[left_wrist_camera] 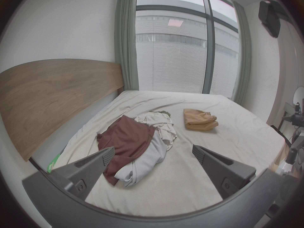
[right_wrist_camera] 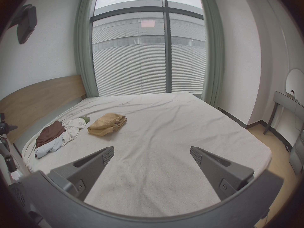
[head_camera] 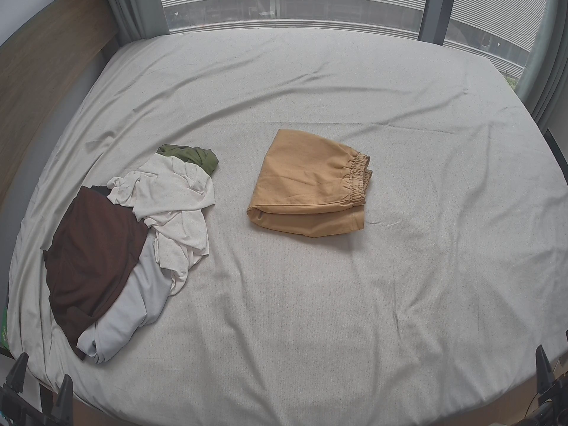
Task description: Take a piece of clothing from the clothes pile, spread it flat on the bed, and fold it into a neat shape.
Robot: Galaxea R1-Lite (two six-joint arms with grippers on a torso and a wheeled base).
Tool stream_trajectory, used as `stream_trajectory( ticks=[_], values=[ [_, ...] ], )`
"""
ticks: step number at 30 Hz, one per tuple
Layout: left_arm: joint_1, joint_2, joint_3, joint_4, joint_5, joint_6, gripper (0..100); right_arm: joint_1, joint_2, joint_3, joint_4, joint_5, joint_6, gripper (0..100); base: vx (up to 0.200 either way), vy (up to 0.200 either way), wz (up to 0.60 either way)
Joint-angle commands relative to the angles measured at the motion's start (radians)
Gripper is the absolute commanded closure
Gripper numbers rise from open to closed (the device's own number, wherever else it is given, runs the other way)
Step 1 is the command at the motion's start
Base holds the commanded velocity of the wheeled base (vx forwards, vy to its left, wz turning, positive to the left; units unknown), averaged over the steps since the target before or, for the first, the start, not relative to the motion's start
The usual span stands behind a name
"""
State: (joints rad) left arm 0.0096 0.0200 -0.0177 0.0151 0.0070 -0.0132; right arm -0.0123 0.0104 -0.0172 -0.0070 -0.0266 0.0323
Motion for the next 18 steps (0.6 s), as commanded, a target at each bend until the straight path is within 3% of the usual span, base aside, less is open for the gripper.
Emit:
stream_trajectory(
  ticks=[1,18],
  values=[
    [-0.005,-0.018,0.018,-0.020,0.008,0.010,0,0.002,-0.009,0.017,0.009,0.014,-0.012,0,0.000,0.000,0.00],
    [-0.005,-0.020,0.018,-0.018,0.005,0.009,0,0.002,-0.010,0.017,0.009,0.024,-0.022,0,0.000,0.000,0.00]
  ],
)
